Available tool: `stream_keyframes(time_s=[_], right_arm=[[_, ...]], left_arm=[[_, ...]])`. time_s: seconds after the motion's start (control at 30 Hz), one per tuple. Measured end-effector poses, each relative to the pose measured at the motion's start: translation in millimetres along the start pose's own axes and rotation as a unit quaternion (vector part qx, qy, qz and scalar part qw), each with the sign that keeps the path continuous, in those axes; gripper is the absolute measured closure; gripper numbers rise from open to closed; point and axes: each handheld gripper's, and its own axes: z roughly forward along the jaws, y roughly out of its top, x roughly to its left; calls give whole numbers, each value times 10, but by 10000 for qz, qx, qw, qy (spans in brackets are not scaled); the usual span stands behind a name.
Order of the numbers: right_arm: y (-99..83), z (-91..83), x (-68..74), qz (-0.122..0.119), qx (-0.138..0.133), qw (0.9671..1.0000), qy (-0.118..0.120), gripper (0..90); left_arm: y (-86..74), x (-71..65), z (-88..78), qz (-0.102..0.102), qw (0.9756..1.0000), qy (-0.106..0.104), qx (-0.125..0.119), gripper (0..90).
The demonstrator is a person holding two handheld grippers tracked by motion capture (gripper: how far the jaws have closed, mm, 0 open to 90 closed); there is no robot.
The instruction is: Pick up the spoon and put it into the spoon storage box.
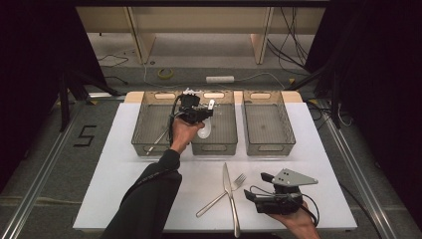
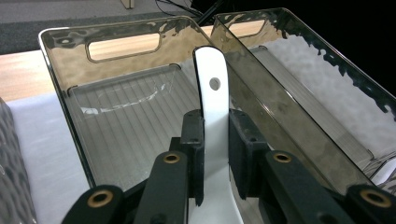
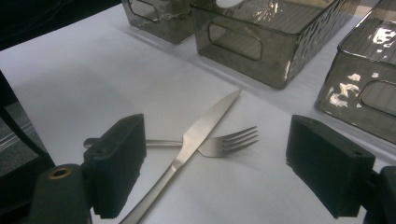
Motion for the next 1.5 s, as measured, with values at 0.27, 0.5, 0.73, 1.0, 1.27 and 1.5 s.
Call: stream_keyframes(time_s=[0.27,0.5,0.73,1.0,1.27,1.5], right_arm=[[0,2,4,-8,15,10000,5,210],[-1,-2,6,-10,12,10000,2,210],[-1,1,4,-2,24,10000,9,210],[-3,4,3,5,23,10000,12,210],[-7,21,0,18,147,9999,4,209],[-14,52,-18,61,463,9988,-120,208]], left_arm=[[-18,-2,41,-26,10000,-37,73,761],[-53,10,82,-115,9999,-46,79,754],[-44,24,75,-269,9996,-64,-22,662],[53,-34,-63,-224,9997,-48,72,469],[44,-101,-331,-64,9988,-404,261,326],[-180,-109,-664,96,9971,-682,328,284]])
